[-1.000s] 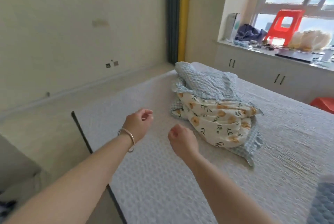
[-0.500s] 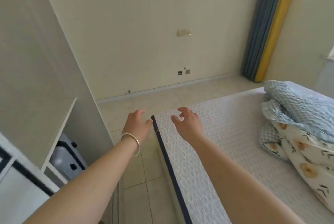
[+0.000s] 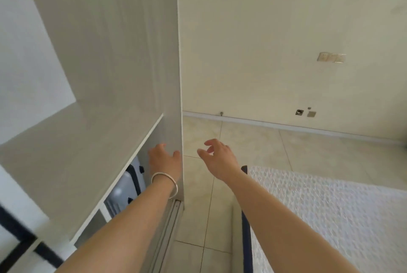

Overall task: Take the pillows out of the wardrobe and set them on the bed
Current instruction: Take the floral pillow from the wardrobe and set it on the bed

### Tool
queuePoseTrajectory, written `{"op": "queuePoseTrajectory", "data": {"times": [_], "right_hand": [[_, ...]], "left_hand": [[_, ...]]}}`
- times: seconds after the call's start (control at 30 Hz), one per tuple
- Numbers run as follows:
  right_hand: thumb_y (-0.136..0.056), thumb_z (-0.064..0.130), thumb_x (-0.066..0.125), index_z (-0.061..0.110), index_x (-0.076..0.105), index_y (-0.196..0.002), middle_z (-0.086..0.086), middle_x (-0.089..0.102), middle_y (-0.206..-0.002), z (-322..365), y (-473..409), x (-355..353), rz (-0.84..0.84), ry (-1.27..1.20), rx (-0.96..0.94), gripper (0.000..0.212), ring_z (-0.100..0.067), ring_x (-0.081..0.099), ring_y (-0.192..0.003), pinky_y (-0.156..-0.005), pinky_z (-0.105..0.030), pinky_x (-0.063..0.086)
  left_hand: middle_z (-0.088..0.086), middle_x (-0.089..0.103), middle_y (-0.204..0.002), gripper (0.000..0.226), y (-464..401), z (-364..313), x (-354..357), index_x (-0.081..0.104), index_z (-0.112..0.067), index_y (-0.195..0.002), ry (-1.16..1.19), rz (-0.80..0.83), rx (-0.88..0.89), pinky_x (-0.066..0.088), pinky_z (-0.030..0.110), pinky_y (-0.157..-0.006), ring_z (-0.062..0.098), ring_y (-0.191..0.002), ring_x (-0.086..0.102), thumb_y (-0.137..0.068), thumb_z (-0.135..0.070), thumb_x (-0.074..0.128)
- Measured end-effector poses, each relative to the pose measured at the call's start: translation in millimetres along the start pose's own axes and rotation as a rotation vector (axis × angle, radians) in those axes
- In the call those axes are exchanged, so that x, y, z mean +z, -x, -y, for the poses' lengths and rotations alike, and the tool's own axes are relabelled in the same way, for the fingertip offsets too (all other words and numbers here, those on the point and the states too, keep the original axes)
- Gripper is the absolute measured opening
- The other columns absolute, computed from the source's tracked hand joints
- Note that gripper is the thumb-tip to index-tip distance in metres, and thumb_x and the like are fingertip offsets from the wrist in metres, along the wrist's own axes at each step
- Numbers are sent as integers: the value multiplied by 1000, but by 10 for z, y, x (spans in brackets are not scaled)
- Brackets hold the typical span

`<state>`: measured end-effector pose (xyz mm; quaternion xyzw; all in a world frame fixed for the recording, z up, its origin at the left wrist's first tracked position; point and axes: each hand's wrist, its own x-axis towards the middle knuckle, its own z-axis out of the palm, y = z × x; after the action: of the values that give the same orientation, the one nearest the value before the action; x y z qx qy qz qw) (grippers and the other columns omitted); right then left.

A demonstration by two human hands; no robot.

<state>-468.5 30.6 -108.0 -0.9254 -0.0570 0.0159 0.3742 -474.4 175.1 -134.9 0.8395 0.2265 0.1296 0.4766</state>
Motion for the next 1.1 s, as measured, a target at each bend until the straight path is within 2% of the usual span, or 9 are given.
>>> {"op": "queuePoseTrajectory", "data": {"times": [0.17, 0.33, 0.53, 0.73, 0.93, 1.1], "right_hand": [[-90, 43, 46, 21, 46, -129, -1, 57, -122, 235, -837, 350, 103, 7, -96, 45, -20, 46, -118, -92, -33, 37], [-88, 44, 49, 22, 48, -126, 0, 58, -119, 625, -1559, 774, 211, 11, -203, 44, -19, 48, -115, -86, -30, 37], [-85, 46, 53, 21, 51, -123, 1, 58, -116, 1016, -2236, 1099, 248, -66, -295, 46, -17, 53, -106, -78, -28, 39], [-84, 51, 53, 24, 55, -117, 5, 60, -110, 1396, -2673, 1573, 373, -50, -404, 43, -14, 53, -107, -84, -30, 43], [-85, 45, 56, 23, 60, -112, 6, 62, -104, 2053, -2729, 2420, 622, -132, -598, 35, -12, 58, -97, -84, -28, 45], [-87, 34, 56, 22, 61, -109, 5, 61, -103, 2539, -2654, 3034, 889, -127, -810, 26, -13, 58, -95, -86, -28, 45]], "left_hand": [[17, 42, -136, 49, -739, 43, -75, 44, -12, -134, -93, -184, -72, 40, 45, -98, 36, -122, 43, -88, -25, 54], [11, 40, -138, 47, -1399, 121, -164, 43, -16, -133, -195, -321, -94, 40, 46, -97, 31, -125, 40, -89, -29, 53], [7, 42, -138, 46, -2100, 239, -193, 41, -19, -134, -343, -367, -32, 42, 42, -93, 27, -124, 43, -91, -31, 51], [6, 41, -140, 46, -2577, 446, -531, 38, -21, -136, -423, -451, -108, 42, 40, -94, 25, -125, 43, -92, -31, 49], [3, 37, -141, 47, -2709, 949, -1264, 37, -22, -137, -514, -635, -315, 38, 39, -99, 24, -127, 39, -92, -31, 48], [3, 38, -139, 50, -2493, 1439, -1929, 39, -21, -136, -571, -844, -599, 38, 39, -96, 24, -125, 39, -89, -31, 50]]}}
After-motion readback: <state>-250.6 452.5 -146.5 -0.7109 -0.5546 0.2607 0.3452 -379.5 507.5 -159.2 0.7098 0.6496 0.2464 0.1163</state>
